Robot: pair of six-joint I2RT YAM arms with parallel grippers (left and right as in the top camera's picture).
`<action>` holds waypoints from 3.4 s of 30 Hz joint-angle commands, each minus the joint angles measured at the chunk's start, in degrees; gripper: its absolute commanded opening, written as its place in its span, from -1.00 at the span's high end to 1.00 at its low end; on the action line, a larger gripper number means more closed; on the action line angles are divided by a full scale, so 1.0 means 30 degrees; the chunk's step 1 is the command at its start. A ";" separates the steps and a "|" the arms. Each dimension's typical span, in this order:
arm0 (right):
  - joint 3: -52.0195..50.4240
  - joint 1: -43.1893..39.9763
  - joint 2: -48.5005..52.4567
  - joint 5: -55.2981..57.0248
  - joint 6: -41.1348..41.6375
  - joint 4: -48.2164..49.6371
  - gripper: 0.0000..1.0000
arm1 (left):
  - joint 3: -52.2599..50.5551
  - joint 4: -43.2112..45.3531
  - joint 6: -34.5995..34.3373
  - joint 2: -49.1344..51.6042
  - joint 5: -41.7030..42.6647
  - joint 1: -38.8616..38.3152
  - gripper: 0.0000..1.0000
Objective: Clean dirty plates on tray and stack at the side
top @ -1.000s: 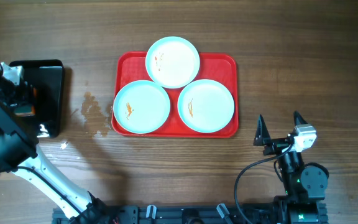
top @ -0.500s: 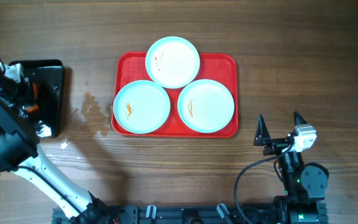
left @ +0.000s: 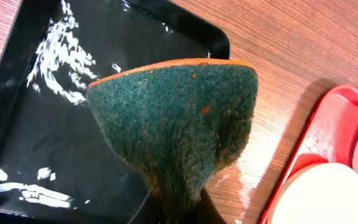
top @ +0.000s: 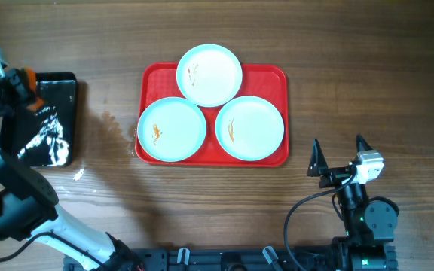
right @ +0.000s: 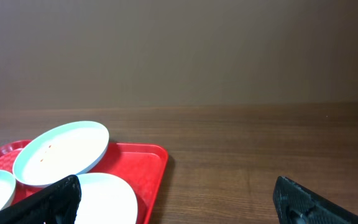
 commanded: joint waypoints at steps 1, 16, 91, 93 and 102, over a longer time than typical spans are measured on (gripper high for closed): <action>-0.0022 -0.0102 -0.0117 0.0262 -0.0342 0.0095 -0.99 | 0.0066 -0.0532 -0.0342 0.0605 -0.0605 -0.0051 0.92; -0.0022 -0.0102 -0.0117 0.0262 -0.0342 0.0087 -1.00 | -0.2805 0.1931 -0.0474 0.3351 -0.3592 -0.0015 0.17; -0.0022 -0.0102 -0.0117 0.0262 -0.0335 0.0095 -1.00 | -0.4517 0.3366 -0.1851 0.2164 -0.2229 -0.0284 0.92; -0.0022 -0.0102 -0.0117 0.0262 -0.0335 0.0087 -1.00 | -0.4488 0.3606 -0.1880 0.0539 -0.0692 -0.0284 0.92; -0.0022 -0.0102 -0.0117 0.0262 -0.0342 0.0095 -1.00 | -0.4488 0.2965 -0.3497 -0.3949 0.4962 -0.0284 0.92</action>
